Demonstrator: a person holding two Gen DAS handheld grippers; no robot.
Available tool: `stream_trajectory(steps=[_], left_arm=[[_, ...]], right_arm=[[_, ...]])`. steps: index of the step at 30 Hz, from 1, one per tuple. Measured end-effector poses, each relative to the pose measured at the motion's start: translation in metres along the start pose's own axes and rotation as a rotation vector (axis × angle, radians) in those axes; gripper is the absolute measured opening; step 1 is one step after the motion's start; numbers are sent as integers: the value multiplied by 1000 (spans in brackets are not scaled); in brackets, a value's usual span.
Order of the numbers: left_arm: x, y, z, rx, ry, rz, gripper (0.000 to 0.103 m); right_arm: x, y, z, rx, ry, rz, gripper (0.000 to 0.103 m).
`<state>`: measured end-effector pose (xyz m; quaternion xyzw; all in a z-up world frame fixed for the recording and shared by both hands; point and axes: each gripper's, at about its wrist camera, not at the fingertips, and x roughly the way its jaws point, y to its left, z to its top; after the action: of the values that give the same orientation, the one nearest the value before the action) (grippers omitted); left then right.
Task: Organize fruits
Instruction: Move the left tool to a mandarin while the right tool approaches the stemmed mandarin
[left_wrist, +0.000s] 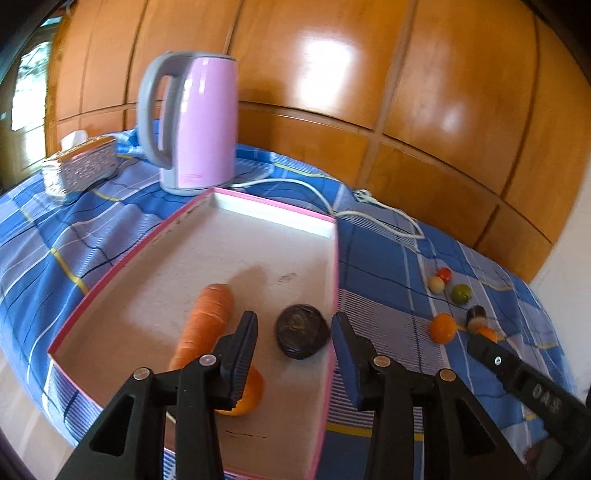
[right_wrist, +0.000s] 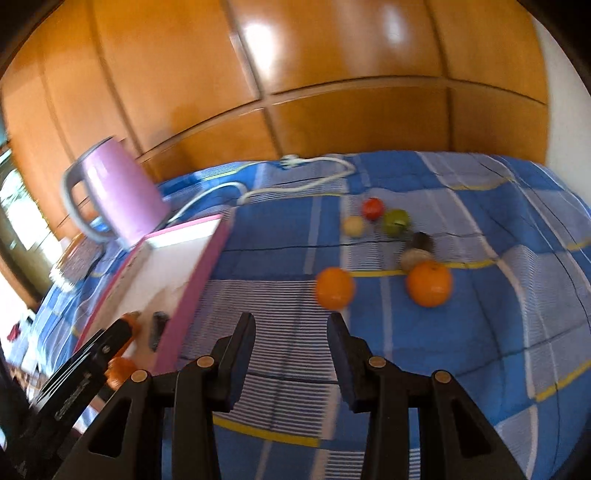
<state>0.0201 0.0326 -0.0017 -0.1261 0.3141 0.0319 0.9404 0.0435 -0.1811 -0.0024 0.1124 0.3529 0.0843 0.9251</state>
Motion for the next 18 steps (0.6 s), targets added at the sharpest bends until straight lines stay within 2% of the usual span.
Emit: stream_trajectory(steps=[4,11,18], left_arm=[[1,-14,-4,54,12,-47,42],[2,-42,-12,151,40,-110,42],[5,-64,-18,205,69,-151,42]], right_arm=[[-2,-30,0,110,2,-54,41],[-5,-73,-3,283,4,-98,41],[-2,-88,-3,349,11,-137,41]])
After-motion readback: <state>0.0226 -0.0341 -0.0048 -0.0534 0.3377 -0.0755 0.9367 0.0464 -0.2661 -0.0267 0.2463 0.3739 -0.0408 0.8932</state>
